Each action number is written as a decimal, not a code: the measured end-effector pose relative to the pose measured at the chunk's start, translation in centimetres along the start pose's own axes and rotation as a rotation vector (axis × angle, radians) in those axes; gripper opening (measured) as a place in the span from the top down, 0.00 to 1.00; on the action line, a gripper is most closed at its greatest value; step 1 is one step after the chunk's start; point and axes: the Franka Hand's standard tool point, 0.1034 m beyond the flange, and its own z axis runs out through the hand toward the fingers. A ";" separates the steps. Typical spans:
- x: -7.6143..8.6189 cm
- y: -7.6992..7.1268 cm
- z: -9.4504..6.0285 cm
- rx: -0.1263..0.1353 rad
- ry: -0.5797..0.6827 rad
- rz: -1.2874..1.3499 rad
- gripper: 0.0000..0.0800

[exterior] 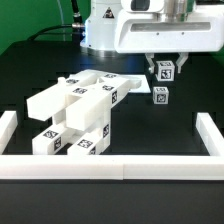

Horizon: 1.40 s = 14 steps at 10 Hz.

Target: Assemble chair

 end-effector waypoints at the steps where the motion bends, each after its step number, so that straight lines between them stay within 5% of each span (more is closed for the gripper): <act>1: 1.6 1.2 -1.4 -0.010 0.011 -0.023 0.64; 2: 2.4 2.2 -1.8 -0.011 0.009 -0.035 0.64; 7: 2.4 2.4 -1.8 -0.011 0.003 -0.057 0.64; 9: 5.8 6.4 -4.1 -0.010 -0.013 -0.154 0.64; 10: 6.6 7.6 -3.8 -0.022 -0.013 -0.171 0.64; 14: 6.5 7.7 -3.6 -0.030 -0.018 -0.179 0.64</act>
Offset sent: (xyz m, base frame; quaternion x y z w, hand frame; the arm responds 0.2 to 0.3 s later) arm 0.0000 0.0000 0.0000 0.0000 0.0000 0.0000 1.0000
